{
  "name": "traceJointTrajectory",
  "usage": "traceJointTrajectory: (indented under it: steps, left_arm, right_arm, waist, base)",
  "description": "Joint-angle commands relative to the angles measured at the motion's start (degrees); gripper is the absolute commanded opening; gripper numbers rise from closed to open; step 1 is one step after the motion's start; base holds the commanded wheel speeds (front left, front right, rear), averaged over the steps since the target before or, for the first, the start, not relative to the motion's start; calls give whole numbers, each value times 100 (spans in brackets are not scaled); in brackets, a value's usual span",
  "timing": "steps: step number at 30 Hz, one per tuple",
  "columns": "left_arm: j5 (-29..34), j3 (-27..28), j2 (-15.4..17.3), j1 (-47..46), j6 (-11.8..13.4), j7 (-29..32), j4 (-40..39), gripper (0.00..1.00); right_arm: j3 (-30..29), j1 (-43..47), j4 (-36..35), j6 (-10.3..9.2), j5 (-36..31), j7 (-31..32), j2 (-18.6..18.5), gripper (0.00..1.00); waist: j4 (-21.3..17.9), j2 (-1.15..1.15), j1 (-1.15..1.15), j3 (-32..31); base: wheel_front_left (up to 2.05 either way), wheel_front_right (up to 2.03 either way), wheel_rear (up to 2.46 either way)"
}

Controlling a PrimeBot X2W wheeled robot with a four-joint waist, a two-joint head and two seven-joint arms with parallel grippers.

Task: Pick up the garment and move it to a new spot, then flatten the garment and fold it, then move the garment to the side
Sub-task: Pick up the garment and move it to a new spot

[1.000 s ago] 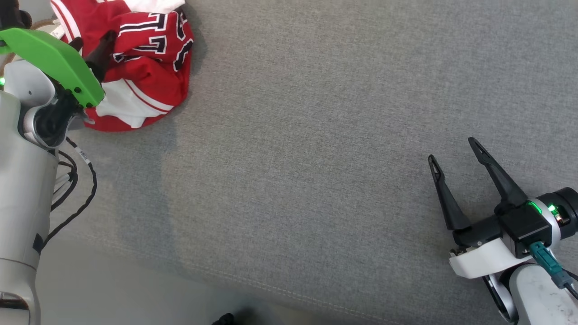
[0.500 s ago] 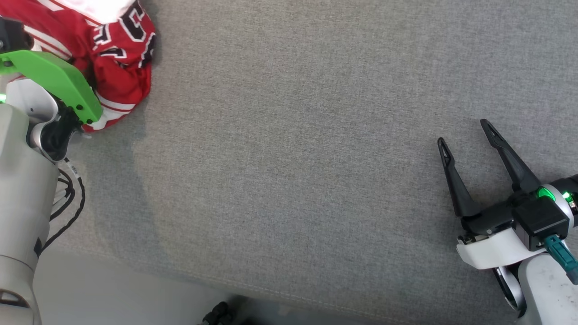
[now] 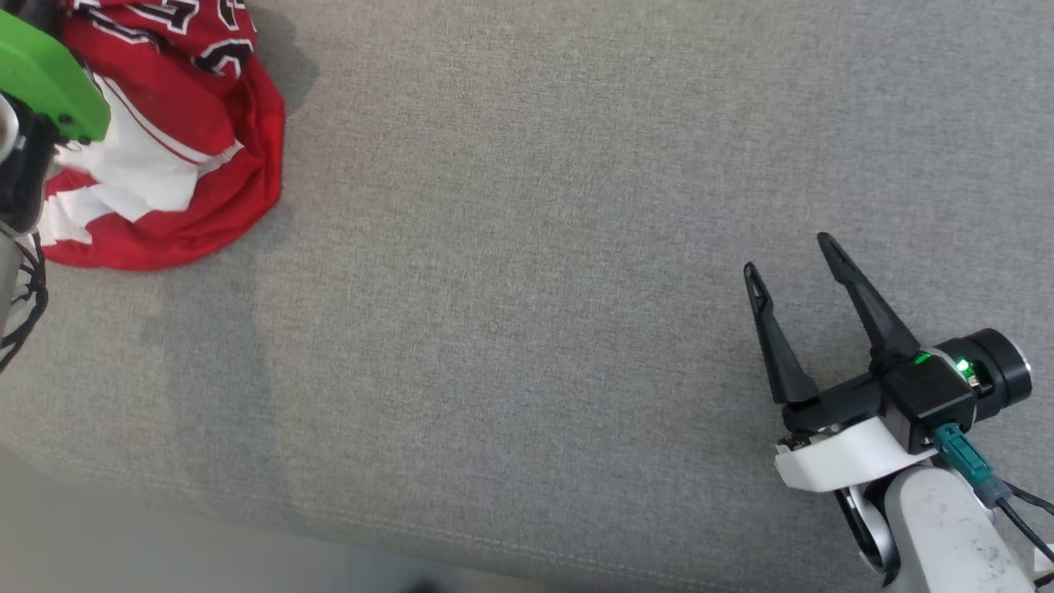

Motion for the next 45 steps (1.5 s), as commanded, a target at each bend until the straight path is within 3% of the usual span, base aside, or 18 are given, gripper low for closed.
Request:
traceJointTrajectory:
  steps: [1, 9, 20, 25, 31, 42, 43, 44, 45]
  left_arm:
    - [48, -62, 164, -212, 2, -64, -201, 0]
    - [8, -179, 388, -475, 29, 237, -1243, 0]
    - [-175, -321, 234, 196, 622, 626, -2671, 0]
    - [-266, -495, -51, 747, 848, 585, -2978, 0]
    - [-264, -899, -632, 1315, 948, 515, -2913, 0]
    - [-45, -1628, -1761, 1917, 753, 75, -1435, 0]
    - [15, -1701, -1836, 1927, 708, -3, -1291, 93]
    - [45, -1732, -1920, 1928, 673, -99, -1170, 100]
    - [77, -1757, -1988, 1921, 631, -182, -1096, 100]
  right_arm:
    - [92, -39, 74, -6, 70, -3, 128, 100]
    - [301, -16, 143, -6, 188, -3, 487, 100]
    - [483, 173, -72, -7, 98, -3, 607, 100]
    - [316, 299, -124, -7, 91, -3, 622, 100]
    - [186, 313, -203, -6, 232, -3, 628, 100]
    - [507, -96, -326, -7, 355, -3, 624, 100]
    - [518, -120, -336, -7, 363, -3, 623, 100]
    - [513, -128, -345, -7, 366, -3, 623, 100]
    - [495, -119, -348, -7, 359, -3, 623, 100]
  waist:
    - [-331, 0, 0, -654]
    - [-1088, 0, 0, -1432]
    - [-2534, 0, 0, -1762]
    - [-3056, 0, 0, -1747]
    - [-3317, 0, 0, -1476]
    - [-3544, 0, 0, -965]
    - [-3555, 0, 0, -949]
    - [-3552, 0, 0, -948]
    - [-3534, 0, 0, -957]
  base:
    - [0, 0, 0]
    - [0, 0, 0]
    - [0, 0, 0]
    - [0, 0, 0]
    - [0, 0, 0]
    - [0, 0, 0]
    - [0, 0, 0]
    - [0, 0, 0]
    - [0, 0, 0]
